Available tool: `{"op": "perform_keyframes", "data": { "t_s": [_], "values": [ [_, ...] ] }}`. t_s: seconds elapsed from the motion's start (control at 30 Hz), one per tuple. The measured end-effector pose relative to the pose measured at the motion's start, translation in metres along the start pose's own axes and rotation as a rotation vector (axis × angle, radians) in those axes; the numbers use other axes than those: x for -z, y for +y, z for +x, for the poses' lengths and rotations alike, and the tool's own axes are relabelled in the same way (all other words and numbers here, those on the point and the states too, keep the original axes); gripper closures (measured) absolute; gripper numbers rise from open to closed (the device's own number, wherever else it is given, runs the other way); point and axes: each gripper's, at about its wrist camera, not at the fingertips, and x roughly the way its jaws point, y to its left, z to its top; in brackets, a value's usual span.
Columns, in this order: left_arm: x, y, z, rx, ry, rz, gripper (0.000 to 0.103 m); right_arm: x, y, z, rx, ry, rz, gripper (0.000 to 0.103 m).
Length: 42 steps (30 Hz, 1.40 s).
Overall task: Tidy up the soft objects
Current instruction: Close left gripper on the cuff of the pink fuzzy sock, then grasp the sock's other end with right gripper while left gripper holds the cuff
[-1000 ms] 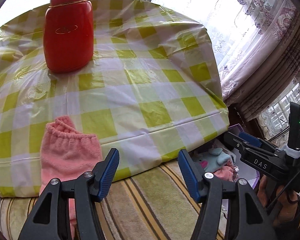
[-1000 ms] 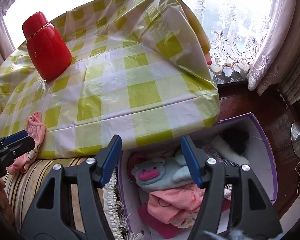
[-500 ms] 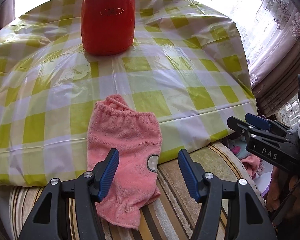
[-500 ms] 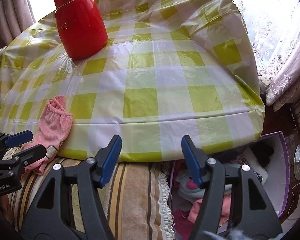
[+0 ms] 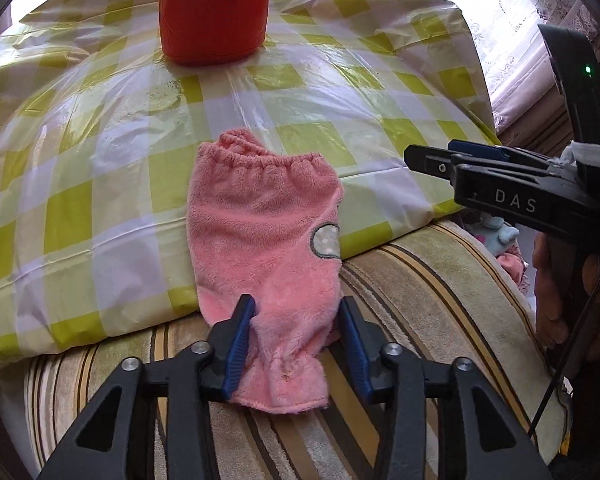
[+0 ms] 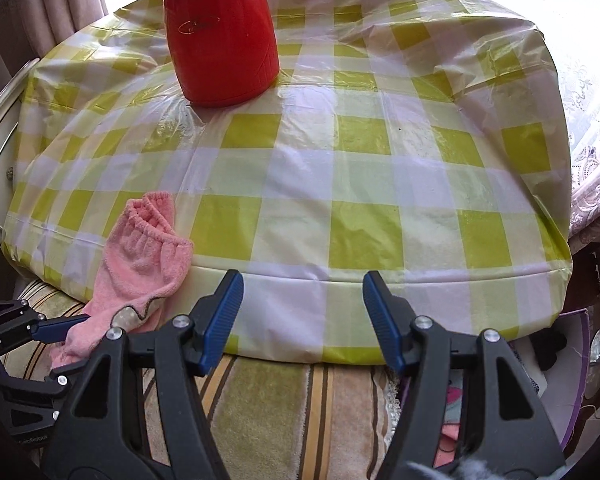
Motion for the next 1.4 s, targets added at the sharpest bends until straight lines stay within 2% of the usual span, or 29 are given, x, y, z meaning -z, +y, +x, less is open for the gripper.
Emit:
{"op": "perform_keyframes", "data": {
  "t_s": [0.17, 0.43, 0.53, 0.6, 0.67, 0.83, 0.9, 1.13, 1.2, 1.27, 1.4],
  "values": [
    [0.0, 0.021, -0.01, -0.065, -0.027, 0.024, 0.082, -0.007, 0.014, 0.001, -0.024, -0.01, -0.03, 0.035],
    [-0.012, 0.07, -0.029, -0.16, -0.105, -0.04, 0.082, -0.016, 0.045, 0.012, -0.126, 0.011, -0.096, 0.032],
    [-0.021, 0.09, -0.03, -0.202, -0.132, -0.07, 0.082, -0.021, 0.06, 0.019, -0.195, 0.03, -0.124, 0.03],
    [-0.026, 0.1, -0.029, -0.211, -0.144, -0.087, 0.082, -0.024, 0.069, 0.027, -0.245, 0.054, -0.126, 0.029],
    [-0.03, 0.111, -0.027, -0.212, -0.147, -0.115, 0.082, -0.027, 0.078, 0.034, -0.258, 0.072, -0.133, 0.029],
    [-0.033, 0.144, -0.019, -0.152, -0.152, -0.252, 0.081, -0.033, 0.108, 0.048, -0.263, 0.088, -0.218, 0.029],
    [-0.033, 0.156, -0.015, -0.121, -0.153, -0.308, 0.078, -0.037, 0.118, 0.053, -0.27, 0.09, -0.25, 0.029],
    [-0.022, 0.192, -0.01, 0.019, -0.178, -0.494, 0.049, -0.053, 0.142, 0.073, -0.313, 0.098, -0.295, 0.028],
    [-0.016, 0.2, -0.008, 0.081, -0.181, -0.54, 0.047, -0.056, 0.144, 0.079, -0.31, 0.104, -0.295, 0.028],
    [-0.012, 0.203, -0.005, 0.12, -0.176, -0.568, 0.043, -0.058, 0.147, 0.084, -0.306, 0.103, -0.301, 0.028],
    [-0.011, 0.199, -0.004, 0.109, -0.177, -0.551, 0.042, -0.062, 0.155, 0.089, -0.31, 0.083, -0.33, 0.027]
  ]
}}
